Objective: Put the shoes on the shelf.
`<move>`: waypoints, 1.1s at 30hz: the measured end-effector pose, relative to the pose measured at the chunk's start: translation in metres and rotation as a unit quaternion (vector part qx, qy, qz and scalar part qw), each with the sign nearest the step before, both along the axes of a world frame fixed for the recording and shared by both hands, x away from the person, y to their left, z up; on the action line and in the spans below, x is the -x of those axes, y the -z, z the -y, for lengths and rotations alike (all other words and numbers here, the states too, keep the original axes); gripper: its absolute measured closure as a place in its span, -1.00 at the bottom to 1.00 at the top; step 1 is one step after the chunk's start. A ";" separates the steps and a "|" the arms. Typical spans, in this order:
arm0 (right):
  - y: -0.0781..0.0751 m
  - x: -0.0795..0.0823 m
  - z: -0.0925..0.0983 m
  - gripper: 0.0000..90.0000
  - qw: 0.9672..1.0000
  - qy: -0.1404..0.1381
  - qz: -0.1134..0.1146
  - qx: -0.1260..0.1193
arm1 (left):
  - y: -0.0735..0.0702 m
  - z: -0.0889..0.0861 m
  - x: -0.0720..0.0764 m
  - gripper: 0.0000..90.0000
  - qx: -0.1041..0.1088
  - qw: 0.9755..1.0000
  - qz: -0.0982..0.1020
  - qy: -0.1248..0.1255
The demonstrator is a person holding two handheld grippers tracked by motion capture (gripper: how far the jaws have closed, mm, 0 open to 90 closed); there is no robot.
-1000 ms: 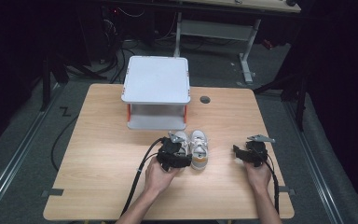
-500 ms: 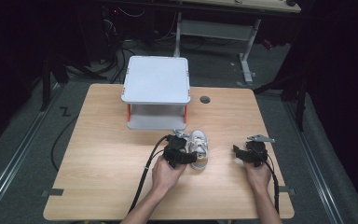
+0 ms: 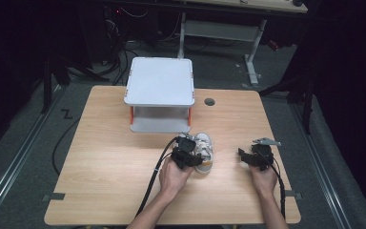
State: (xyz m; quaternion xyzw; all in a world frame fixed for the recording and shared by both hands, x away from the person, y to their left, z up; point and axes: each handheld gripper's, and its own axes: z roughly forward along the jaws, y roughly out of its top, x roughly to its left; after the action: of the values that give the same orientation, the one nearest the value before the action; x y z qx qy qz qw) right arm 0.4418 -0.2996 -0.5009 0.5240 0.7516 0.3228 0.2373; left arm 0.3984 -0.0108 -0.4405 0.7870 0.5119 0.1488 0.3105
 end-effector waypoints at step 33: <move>0.000 0.000 0.000 -0.18 1.000 -0.001 0.000 0.001 | 0.010 -0.007 -0.005 0.78 0.024 0.999 0.000 0.022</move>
State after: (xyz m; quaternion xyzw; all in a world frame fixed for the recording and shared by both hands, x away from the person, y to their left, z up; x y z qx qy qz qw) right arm 0.4417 -0.2996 -0.5009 0.5234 0.7522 0.3224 0.2373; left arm 0.4036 -0.0038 -0.4509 0.7907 0.4976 0.1298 0.3323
